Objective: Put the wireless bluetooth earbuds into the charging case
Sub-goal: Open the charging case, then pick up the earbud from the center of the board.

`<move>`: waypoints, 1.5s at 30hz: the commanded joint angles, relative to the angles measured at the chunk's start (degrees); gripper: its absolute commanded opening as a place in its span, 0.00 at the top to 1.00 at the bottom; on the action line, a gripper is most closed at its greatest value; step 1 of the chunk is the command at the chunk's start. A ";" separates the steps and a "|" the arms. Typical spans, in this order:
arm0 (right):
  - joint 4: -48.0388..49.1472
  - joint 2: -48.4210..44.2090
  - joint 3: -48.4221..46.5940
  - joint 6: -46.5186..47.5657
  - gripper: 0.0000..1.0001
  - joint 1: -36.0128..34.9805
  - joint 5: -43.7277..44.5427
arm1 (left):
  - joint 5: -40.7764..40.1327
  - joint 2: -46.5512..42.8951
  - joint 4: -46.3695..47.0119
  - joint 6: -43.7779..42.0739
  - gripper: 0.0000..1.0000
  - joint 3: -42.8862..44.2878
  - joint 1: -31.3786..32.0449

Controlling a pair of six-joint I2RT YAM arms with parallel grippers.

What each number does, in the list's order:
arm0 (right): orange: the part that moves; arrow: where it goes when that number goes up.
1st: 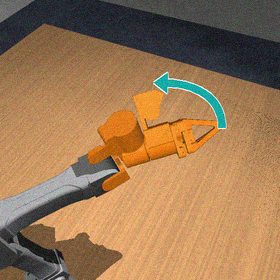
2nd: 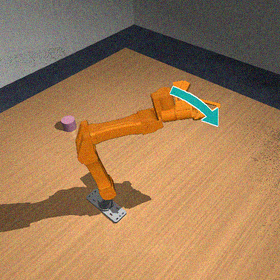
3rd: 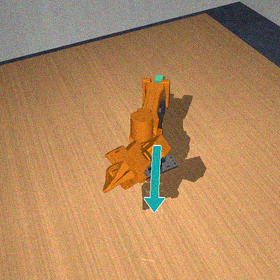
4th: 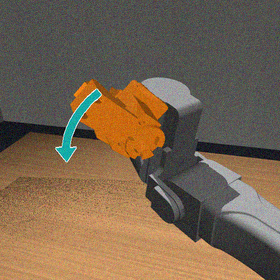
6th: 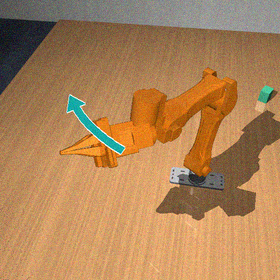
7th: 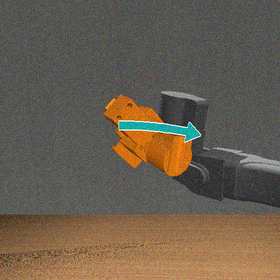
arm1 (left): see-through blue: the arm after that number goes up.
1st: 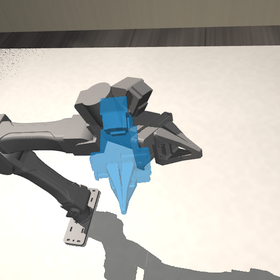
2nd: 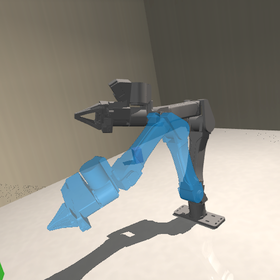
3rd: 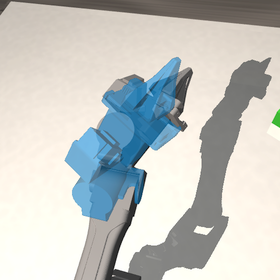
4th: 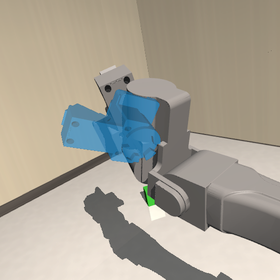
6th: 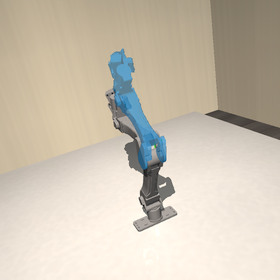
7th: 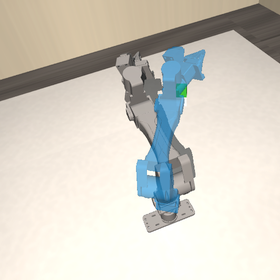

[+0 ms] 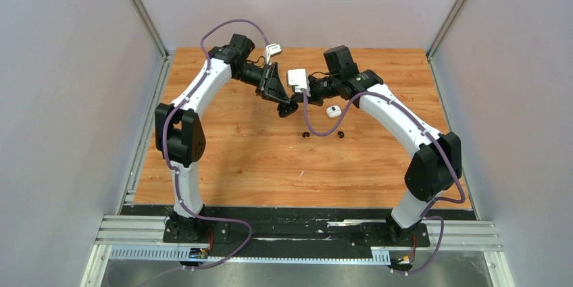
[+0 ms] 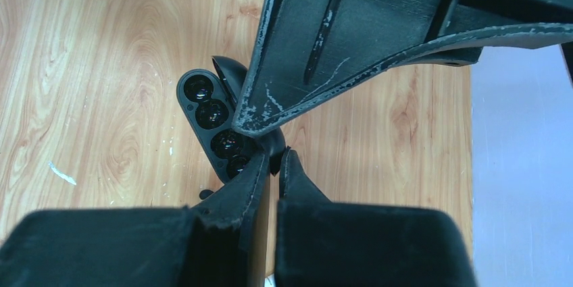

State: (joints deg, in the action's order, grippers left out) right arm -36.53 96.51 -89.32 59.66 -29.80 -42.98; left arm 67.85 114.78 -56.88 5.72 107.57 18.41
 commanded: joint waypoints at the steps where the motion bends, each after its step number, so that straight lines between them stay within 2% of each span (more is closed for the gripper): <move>1: 2.05 0.04 -2.29 0.00 1.00 -0.26 0.14 | -0.25 -1.13 -2.58 -2.62 0.55 2.79 0.39; 6: 2.42 0.30 -2.25 -0.08 1.00 -0.25 0.96 | -1.76 -0.26 -8.30 -6.95 0.54 5.16 0.39; 8: 2.47 0.38 -2.26 -0.15 1.00 -0.26 1.01 | -1.99 -0.04 -9.03 -7.97 0.57 5.62 0.39; 13: 2.80 0.77 -2.74 -0.62 1.00 -0.34 1.33 | -2.58 0.85 -9.07 -8.03 0.63 6.83 0.54; 18: 2.87 1.31 -3.53 -1.21 1.00 -0.33 2.00 | -3.46 1.53 -9.00 -7.66 0.60 7.77 1.06; 23: 3.12 1.41 -3.59 -1.67 1.00 -0.41 2.02 | -3.64 1.98 -9.19 -7.87 0.63 8.26 1.25; 27: 3.22 1.53 -3.38 -1.93 1.00 -0.51 2.20 | -3.40 2.02 -10.11 -9.35 0.73 8.77 1.35; 33: 3.97 1.41 -2.66 -3.16 0.99 -0.61 2.53 | -3.41 1.58 -10.18 -11.10 0.99 9.04 1.36; 39: 5.04 0.11 -3.08 -7.76 0.73 -0.22 4.99 | -4.38 0.58 -10.28 -12.43 1.00 9.75 1.25; 45: 4.66 -2.80 -7.23 -16.67 0.60 3.62 1.98 | -5.67 0.11 -11.92 -14.50 1.00 11.09 1.27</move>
State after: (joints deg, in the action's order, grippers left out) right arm -34.46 97.45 -91.72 50.28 -28.99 -38.72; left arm 62.19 116.71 -67.26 -5.74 115.39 19.16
